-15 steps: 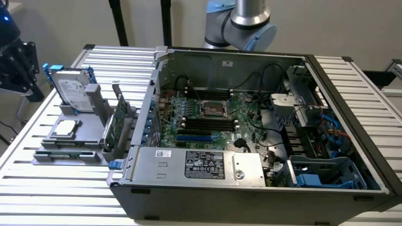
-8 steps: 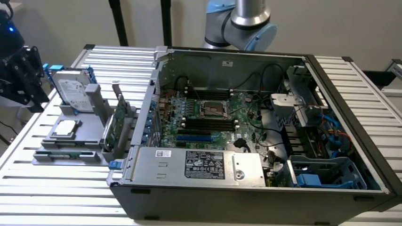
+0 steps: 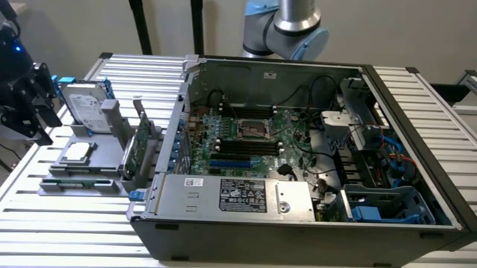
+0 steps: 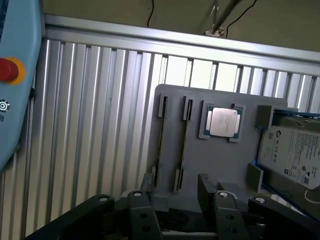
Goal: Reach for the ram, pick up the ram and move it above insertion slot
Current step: 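Pick up the ram and move it above insertion slot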
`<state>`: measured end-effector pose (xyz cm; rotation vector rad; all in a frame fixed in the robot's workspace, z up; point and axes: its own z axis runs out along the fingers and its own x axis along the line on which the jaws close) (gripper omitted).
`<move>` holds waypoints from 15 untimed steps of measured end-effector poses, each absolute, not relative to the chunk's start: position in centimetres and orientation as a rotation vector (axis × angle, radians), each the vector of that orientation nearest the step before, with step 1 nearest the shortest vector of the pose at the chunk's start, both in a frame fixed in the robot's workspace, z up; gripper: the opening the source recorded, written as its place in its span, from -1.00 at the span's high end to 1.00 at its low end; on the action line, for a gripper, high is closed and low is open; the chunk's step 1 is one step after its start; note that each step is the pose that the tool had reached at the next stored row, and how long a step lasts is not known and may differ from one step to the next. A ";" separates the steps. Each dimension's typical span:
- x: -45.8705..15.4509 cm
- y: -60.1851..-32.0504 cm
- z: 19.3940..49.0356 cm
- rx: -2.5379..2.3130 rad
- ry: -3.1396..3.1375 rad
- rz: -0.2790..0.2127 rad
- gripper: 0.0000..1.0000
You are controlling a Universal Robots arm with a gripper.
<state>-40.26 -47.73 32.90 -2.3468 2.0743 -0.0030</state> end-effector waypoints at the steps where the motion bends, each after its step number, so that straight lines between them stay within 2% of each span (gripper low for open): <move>1: -40.2 -47.8 32.7 -2.347 2.074 -0.003 0.04; 15: -39.8 -48.9 30.2 -2.313 2.110 -0.003 0.04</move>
